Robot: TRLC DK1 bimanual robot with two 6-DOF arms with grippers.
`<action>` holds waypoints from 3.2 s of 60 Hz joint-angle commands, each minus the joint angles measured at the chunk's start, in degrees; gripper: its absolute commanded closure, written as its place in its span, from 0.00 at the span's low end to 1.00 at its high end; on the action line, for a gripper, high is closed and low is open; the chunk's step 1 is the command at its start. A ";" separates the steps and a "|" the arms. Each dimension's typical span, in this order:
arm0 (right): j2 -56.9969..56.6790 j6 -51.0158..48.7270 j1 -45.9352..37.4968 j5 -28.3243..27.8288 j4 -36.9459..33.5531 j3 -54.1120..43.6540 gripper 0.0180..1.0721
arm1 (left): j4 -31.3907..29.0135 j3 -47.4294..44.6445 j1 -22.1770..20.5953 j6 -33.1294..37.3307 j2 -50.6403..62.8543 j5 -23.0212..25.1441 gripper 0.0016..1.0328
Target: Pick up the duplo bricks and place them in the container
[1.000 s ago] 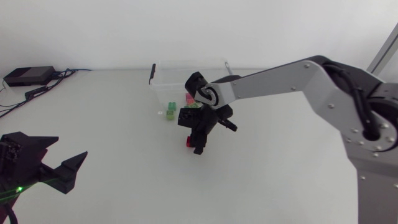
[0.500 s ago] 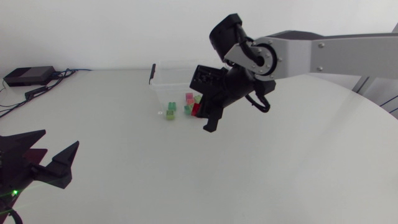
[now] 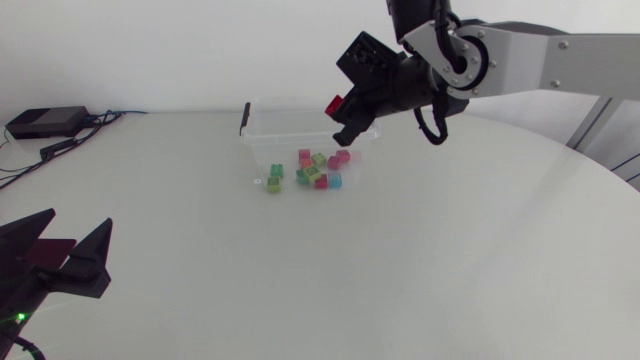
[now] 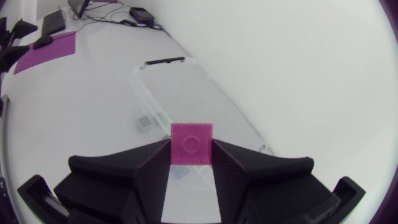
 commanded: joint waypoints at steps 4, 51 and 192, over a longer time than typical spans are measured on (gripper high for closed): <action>5.09 3.45 -2.19 0.86 2.78 4.38 0.79 | 1.45 -1.99 0.24 -2.62 -1.58 -0.31 0.04; 30.05 8.28 -3.78 7.37 12.98 22.66 0.62 | -1.01 -3.74 -0.82 -12.81 -7.47 -5.24 0.04; -81.69 20.61 -23.11 12.78 29.81 -75.31 0.05 | 7.80 -8.67 -15.90 -11.13 -7.17 -16.47 0.04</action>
